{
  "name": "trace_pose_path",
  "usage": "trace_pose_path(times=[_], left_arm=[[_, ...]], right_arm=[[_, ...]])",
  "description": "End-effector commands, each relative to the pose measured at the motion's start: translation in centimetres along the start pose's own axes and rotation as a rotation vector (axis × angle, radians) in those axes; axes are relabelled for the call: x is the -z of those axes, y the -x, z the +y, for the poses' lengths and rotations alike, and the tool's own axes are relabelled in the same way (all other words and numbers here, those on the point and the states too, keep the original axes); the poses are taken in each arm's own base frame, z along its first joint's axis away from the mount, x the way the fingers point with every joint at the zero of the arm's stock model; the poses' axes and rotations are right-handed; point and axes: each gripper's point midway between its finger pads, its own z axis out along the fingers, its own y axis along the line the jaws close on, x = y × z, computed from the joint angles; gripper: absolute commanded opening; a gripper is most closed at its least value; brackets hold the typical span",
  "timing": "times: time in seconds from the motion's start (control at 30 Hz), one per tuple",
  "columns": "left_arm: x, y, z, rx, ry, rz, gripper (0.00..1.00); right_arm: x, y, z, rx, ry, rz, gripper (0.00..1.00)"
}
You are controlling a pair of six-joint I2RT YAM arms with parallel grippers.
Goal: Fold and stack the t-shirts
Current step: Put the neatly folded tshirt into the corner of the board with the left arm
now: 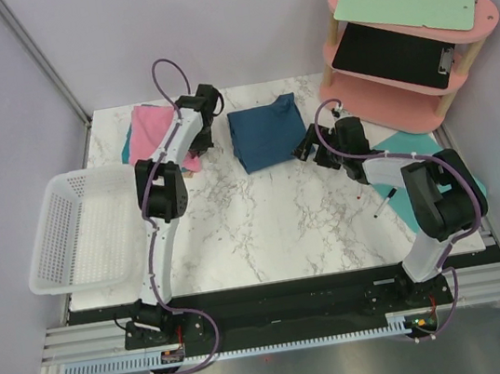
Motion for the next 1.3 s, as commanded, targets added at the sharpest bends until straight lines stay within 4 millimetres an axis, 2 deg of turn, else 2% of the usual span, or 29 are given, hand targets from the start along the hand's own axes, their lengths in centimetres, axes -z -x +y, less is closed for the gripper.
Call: trace_pose_path(times=[0.0, 0.07, 0.1, 0.17, 0.2, 0.23, 0.3, 0.33, 0.37, 0.43, 0.47, 0.57, 0.63, 0.67, 0.7, 0.8, 1.0, 1.27], left_arm=[[1.7, 0.8, -6.0, 0.118, -0.294, 0.003, 0.03], [2.4, 1.2, -6.1, 0.129, -0.309, -0.010, 0.19], [2.9, 1.3, -6.2, 0.132, -0.325, -0.014, 0.45], [4.3, 1.7, -6.2, 0.137, -0.351, -0.039, 0.66], [5.1, 1.9, -6.4, 0.138, -0.368, -0.052, 0.82], [6.3, 1.8, -6.2, 0.136, -0.371, -0.070, 0.87], [7.7, 2.4, -6.2, 0.141, -0.387, -0.114, 0.92], [8.0, 1.8, -6.4, 0.137, -0.388, -0.112, 0.93], [9.7, 2.3, -6.1, 0.149, -0.405, -0.144, 0.93], [10.4, 2.0, -6.6, 0.164, -0.431, -0.159, 0.93], [11.6, 2.2, -6.4, 0.177, -0.447, -0.183, 0.93], [11.5, 1.5, -7.6, 0.197, -0.483, -0.191, 0.93], [11.6, 1.2, -9.2, 0.200, -0.542, -0.209, 0.93], [11.3, 0.2, -10.2, 0.193, -0.591, -0.185, 0.93], [11.4, 0.8, -11.1, 0.202, -0.635, -0.213, 0.93], [10.0, 0.1, -13.0, 0.217, -0.693, -0.173, 0.93], [6.9, -0.3, -13.8, 0.240, -0.645, -0.137, 0.93], [4.5, -0.1, -16.2, 0.230, -0.672, -0.119, 0.94]], right_arm=[[0.7, 0.7, 0.7, 0.027, 0.027, -0.027, 0.98], [0.8, 0.6, 0.6, 0.028, 0.025, -0.027, 0.98], [0.8, 0.6, 0.7, 0.028, 0.028, -0.029, 0.98], [0.9, 0.6, 0.6, 0.031, 0.025, -0.030, 0.98], [0.9, 0.6, 0.5, 0.030, 0.023, -0.032, 0.98], [0.9, 0.7, 0.4, 0.033, 0.019, -0.037, 0.98], [0.9, 0.6, 0.3, 0.038, 0.015, -0.034, 0.98], [0.9, 0.7, 0.4, 0.040, 0.015, -0.034, 0.98], [0.9, 0.7, 0.3, 0.042, 0.013, -0.034, 0.98], [0.8, 0.6, 0.2, 0.047, 0.008, -0.031, 0.98], [0.8, 0.6, 0.1, 0.045, 0.005, -0.032, 0.98], [0.7, 0.4, -0.1, 0.042, 0.002, -0.025, 0.98], [0.6, 0.2, -0.2, 0.043, -0.001, -0.021, 0.98], [0.5, 0.1, -0.3, 0.044, -0.004, -0.017, 0.98], [0.5, 0.1, -0.5, 0.044, -0.009, -0.018, 0.98], [0.5, 0.0, -0.6, 0.042, -0.011, -0.014, 0.98], [1.1, 0.2, -0.7, 0.058, -0.024, -0.020, 0.98], [1.3, 0.1, -1.1, 0.055, -0.034, -0.021, 0.98]])
